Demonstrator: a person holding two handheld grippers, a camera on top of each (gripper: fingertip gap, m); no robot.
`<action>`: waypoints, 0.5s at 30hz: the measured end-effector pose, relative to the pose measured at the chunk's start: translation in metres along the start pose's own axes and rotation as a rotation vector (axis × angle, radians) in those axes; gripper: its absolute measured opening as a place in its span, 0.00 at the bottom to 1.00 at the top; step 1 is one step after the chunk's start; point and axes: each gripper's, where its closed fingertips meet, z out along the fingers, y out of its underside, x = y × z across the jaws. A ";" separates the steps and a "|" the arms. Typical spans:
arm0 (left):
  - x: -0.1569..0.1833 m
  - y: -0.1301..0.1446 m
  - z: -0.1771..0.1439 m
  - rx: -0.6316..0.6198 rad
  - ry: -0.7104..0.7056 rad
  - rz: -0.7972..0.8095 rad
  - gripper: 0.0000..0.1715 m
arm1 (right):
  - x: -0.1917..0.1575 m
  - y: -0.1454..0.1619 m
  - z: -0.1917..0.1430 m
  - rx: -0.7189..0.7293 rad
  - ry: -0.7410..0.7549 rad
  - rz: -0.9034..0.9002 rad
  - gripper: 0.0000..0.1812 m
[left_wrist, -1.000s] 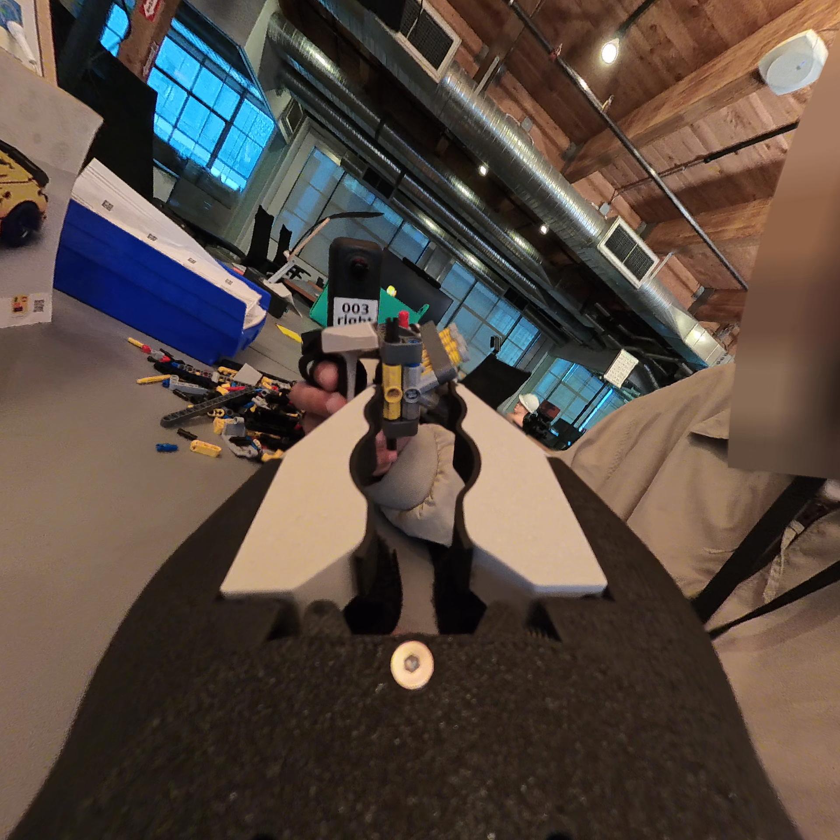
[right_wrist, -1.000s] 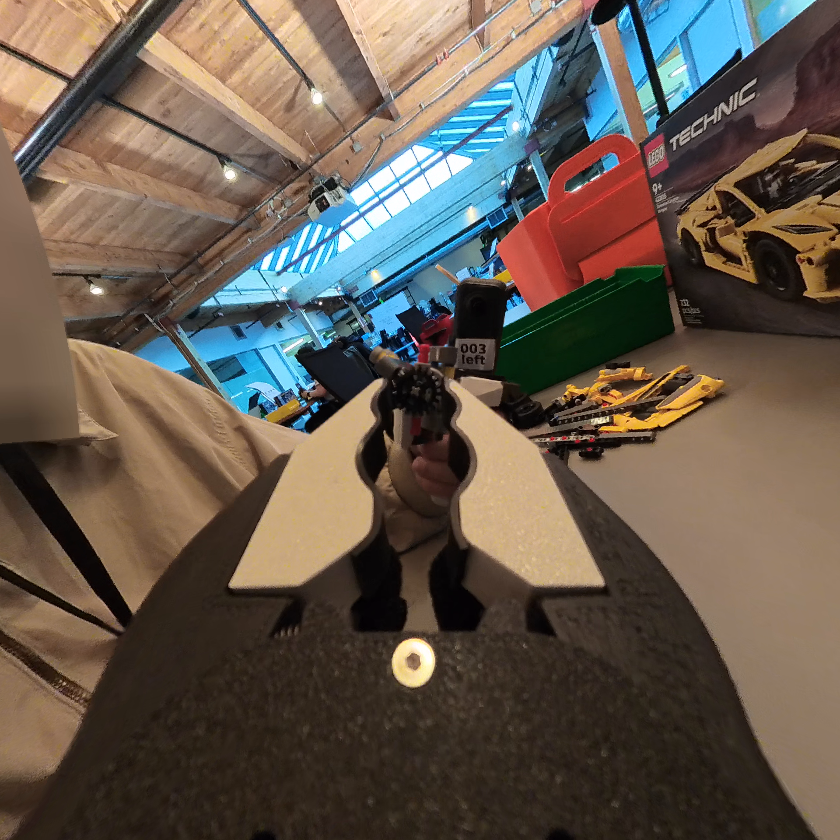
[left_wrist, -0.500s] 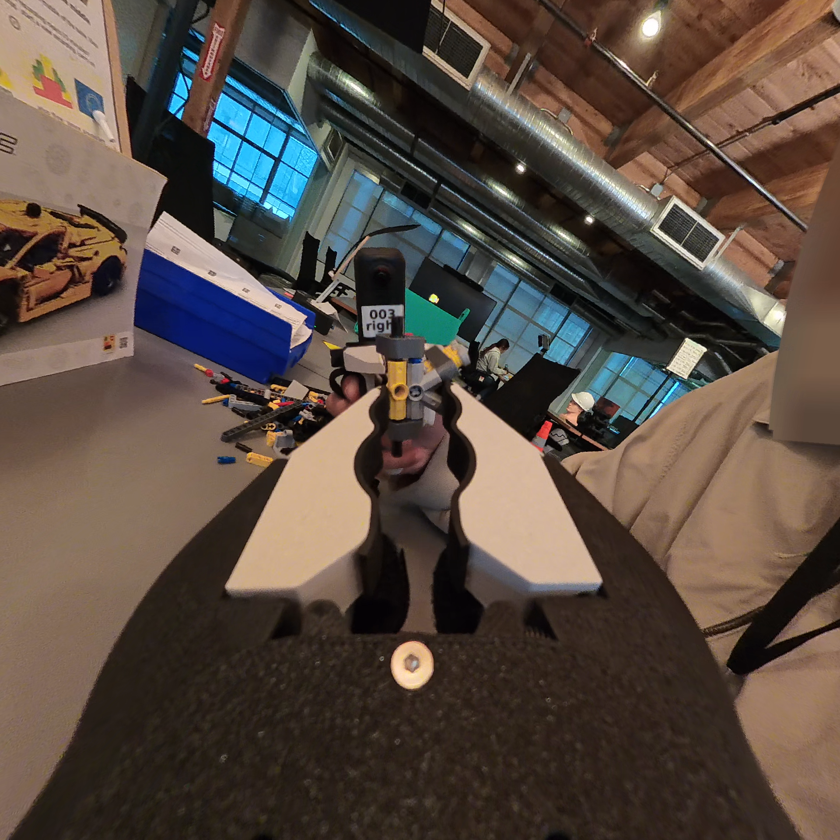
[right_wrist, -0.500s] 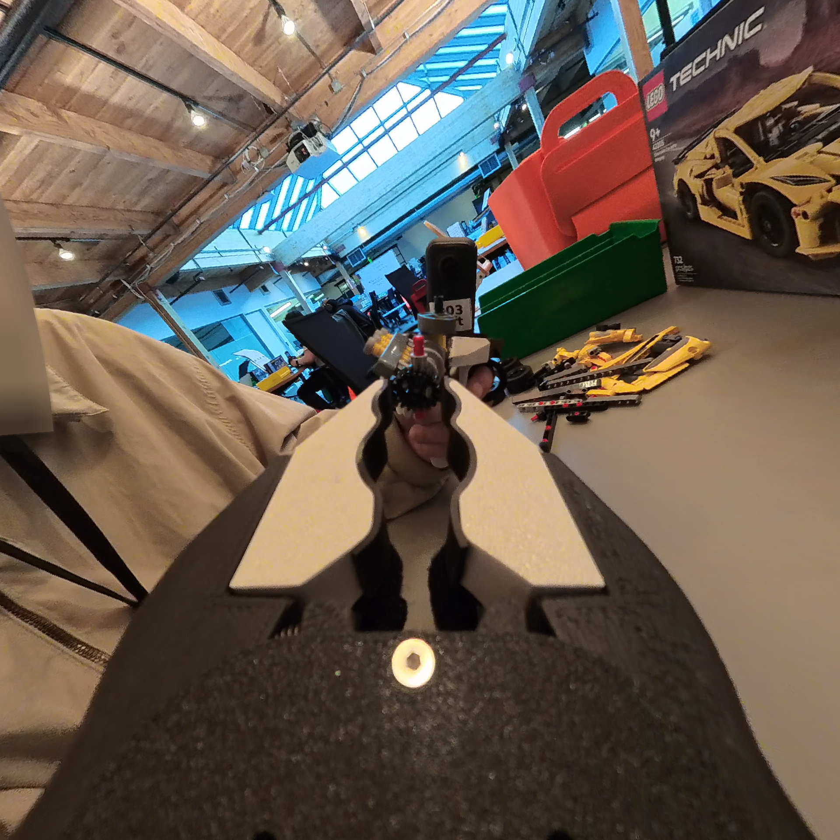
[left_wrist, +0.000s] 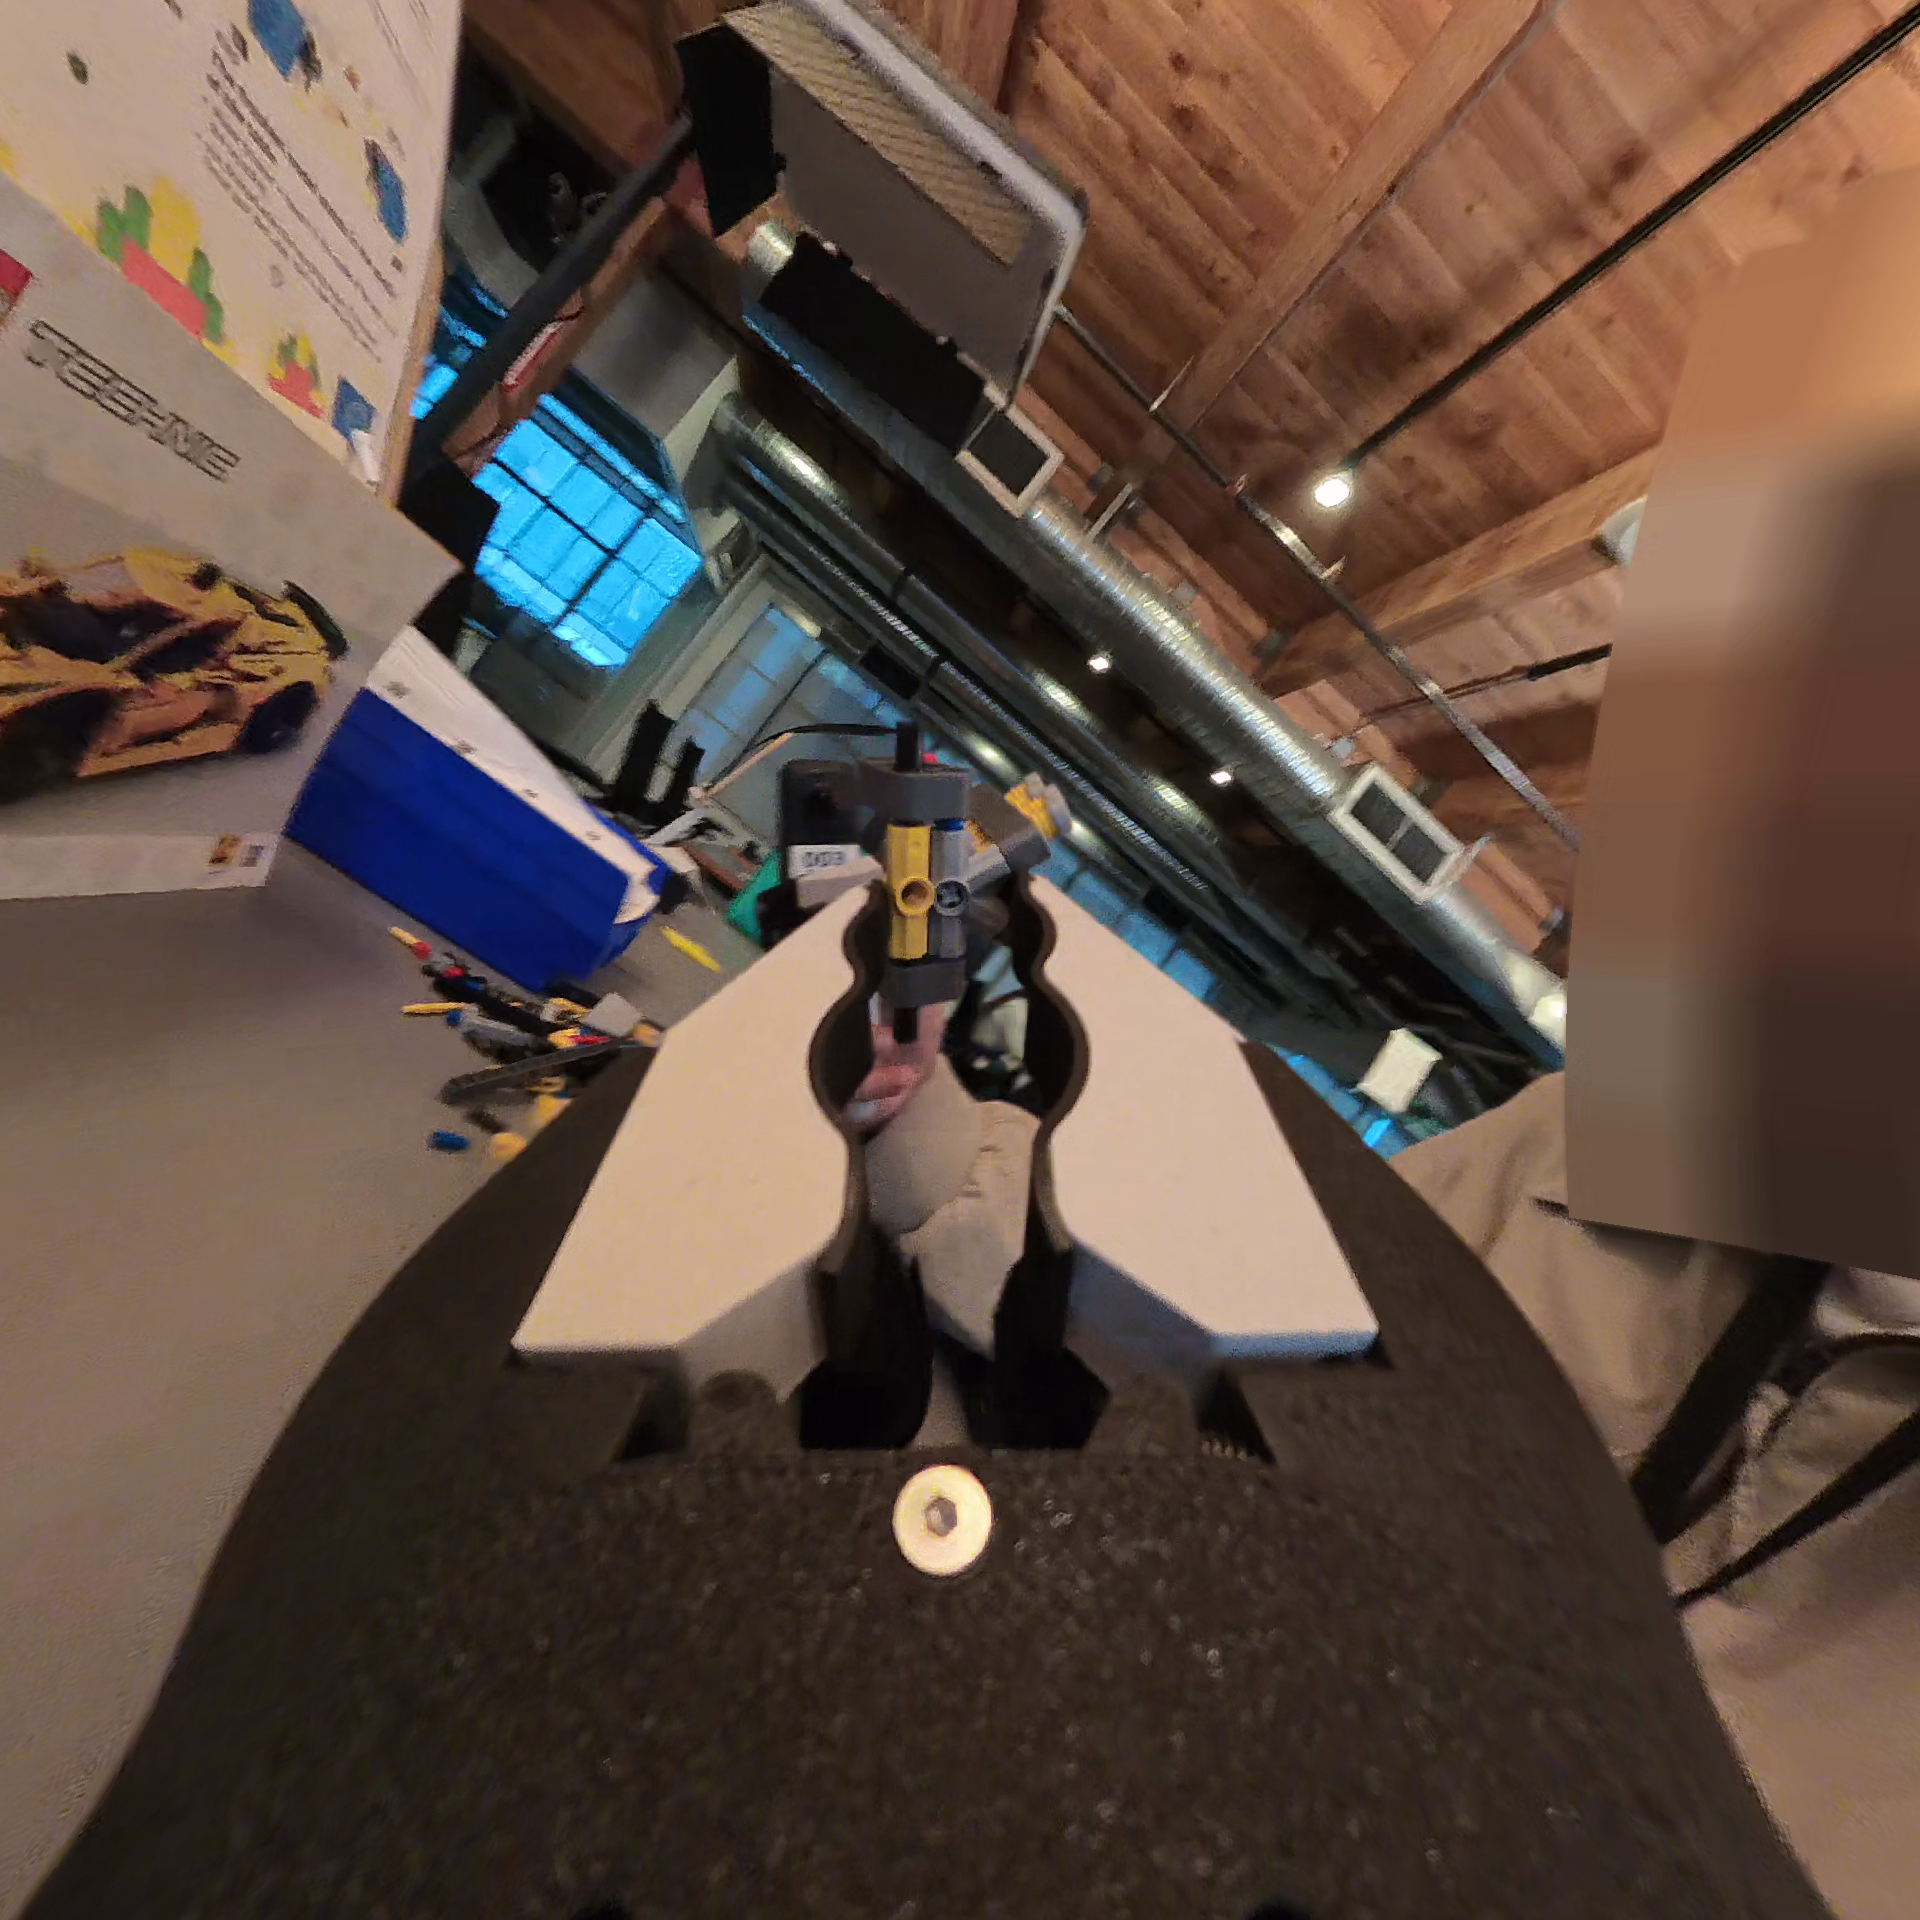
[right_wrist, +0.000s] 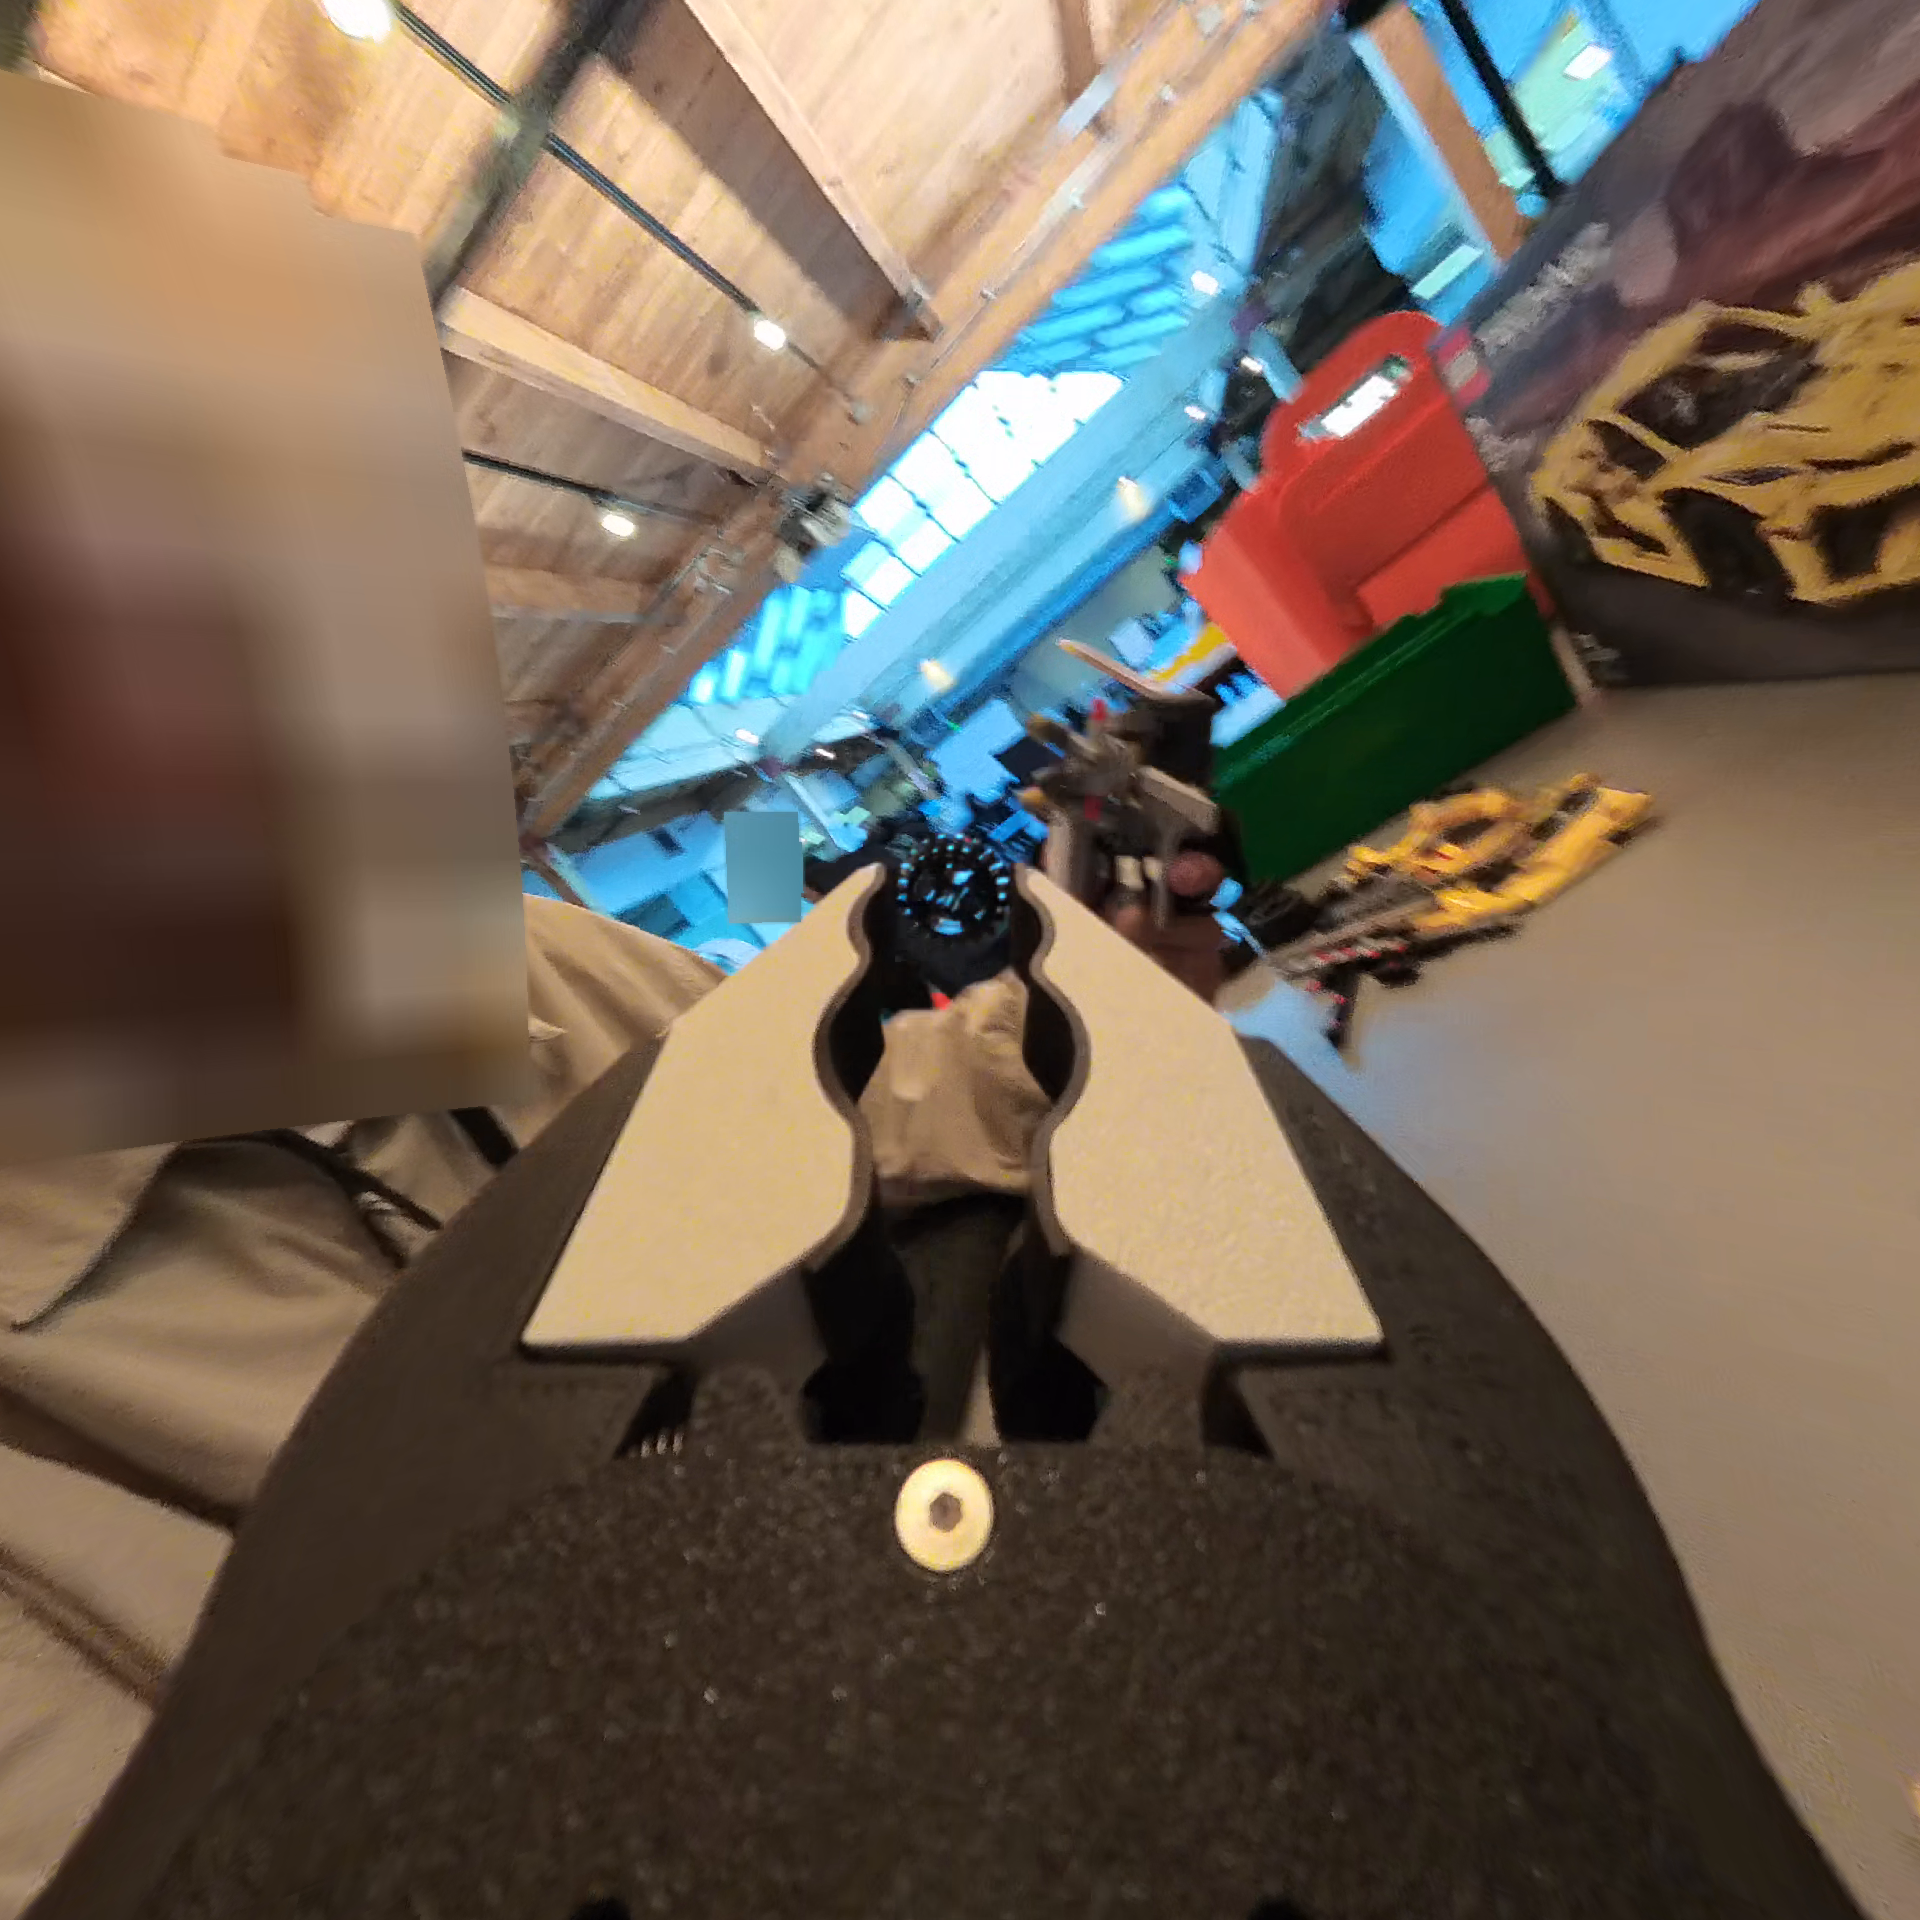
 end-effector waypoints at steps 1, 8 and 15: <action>0.004 0.001 0.001 -0.001 0.034 -0.030 0.13 | -0.008 -0.002 0.000 0.014 -0.051 0.015 0.11; 0.006 0.016 0.009 -0.059 0.052 -0.055 0.13 | 0.092 0.057 -0.121 -0.651 1.103 -0.263 0.11; 0.000 0.028 0.011 -0.133 -0.013 0.080 0.13 | 0.088 0.069 -0.190 -0.795 1.410 -0.240 0.12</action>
